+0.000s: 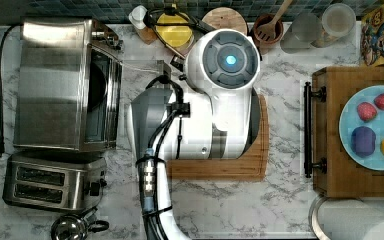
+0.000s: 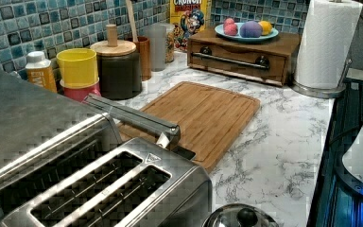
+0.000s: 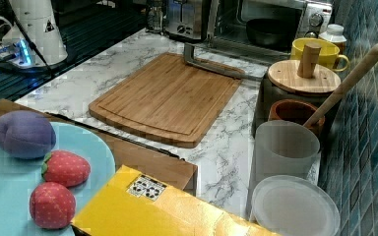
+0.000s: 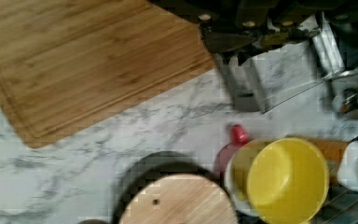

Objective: Close the oven.

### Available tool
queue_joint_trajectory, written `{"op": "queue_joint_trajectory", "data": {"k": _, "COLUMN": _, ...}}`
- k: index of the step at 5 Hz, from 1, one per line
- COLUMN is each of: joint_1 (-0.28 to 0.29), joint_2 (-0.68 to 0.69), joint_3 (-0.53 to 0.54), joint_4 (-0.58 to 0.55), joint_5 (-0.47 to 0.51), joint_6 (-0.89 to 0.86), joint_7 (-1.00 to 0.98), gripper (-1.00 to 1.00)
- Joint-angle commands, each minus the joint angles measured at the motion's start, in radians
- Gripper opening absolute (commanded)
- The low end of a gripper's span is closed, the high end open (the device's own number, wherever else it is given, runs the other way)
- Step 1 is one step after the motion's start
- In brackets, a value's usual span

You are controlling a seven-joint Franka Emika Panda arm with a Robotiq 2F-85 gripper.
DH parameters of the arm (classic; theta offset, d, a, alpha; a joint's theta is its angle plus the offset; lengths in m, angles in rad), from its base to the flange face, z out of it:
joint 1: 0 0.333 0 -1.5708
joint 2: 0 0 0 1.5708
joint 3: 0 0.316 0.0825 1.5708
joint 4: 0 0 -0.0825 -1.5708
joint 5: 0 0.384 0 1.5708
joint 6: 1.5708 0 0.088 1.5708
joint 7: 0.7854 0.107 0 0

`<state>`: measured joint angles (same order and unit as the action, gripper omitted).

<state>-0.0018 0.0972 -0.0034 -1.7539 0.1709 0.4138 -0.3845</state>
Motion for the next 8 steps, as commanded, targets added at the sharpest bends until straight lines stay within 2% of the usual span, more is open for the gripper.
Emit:
{"op": "queue_joint_trajectory", "data": {"k": 1, "joint_1": -0.083, "joint_2": -0.021, "joint_3": -0.032, "joint_4": -0.274, "joint_5": 0.173, "joint_6": 0.109, "joint_7": -0.404, "gripper": -1.00}}
{"op": "queue_joint_trajectory", "data": {"k": 2, "joint_1": -0.053, "joint_2": -0.027, "joint_3": -0.064, "joint_4": -0.355, "joint_5": 0.307, "joint_6": 0.177, "joint_7": -0.616, "gripper": -1.00}}
{"op": "queue_joint_trajectory", "data": {"k": 3, "joint_1": -0.063, "joint_2": -0.015, "joint_3": -0.030, "joint_4": -0.389, "joint_5": 0.360, "joint_6": 0.204, "joint_7": -0.698, "gripper": -1.00}}
{"op": "queue_joint_trajectory", "data": {"k": 4, "joint_1": -0.036, "joint_2": 0.010, "joint_3": -0.022, "joint_4": -0.416, "joint_5": 0.409, "joint_6": 0.255, "joint_7": -0.746, "gripper": -1.00}}
{"op": "queue_joint_trajectory", "data": {"k": 5, "joint_1": -0.042, "joint_2": 0.046, "joint_3": 0.006, "joint_4": -0.420, "joint_5": 0.484, "joint_6": 0.298, "joint_7": -0.826, "gripper": -1.00}}
{"op": "queue_joint_trajectory", "data": {"k": 6, "joint_1": -0.051, "joint_2": 0.069, "joint_3": 0.026, "joint_4": -0.412, "joint_5": 0.602, "joint_6": 0.334, "joint_7": -0.944, "gripper": -1.00}}
{"op": "queue_joint_trajectory", "data": {"k": 7, "joint_1": -0.048, "joint_2": 0.112, "joint_3": 0.036, "joint_4": -0.379, "joint_5": 0.638, "joint_6": 0.356, "joint_7": -0.982, "gripper": -1.00}}
{"op": "queue_joint_trajectory", "data": {"k": 8, "joint_1": -0.041, "joint_2": 0.170, "joint_3": 0.046, "joint_4": -0.356, "joint_5": 0.602, "joint_6": 0.360, "joint_7": -0.960, "gripper": -1.00}}
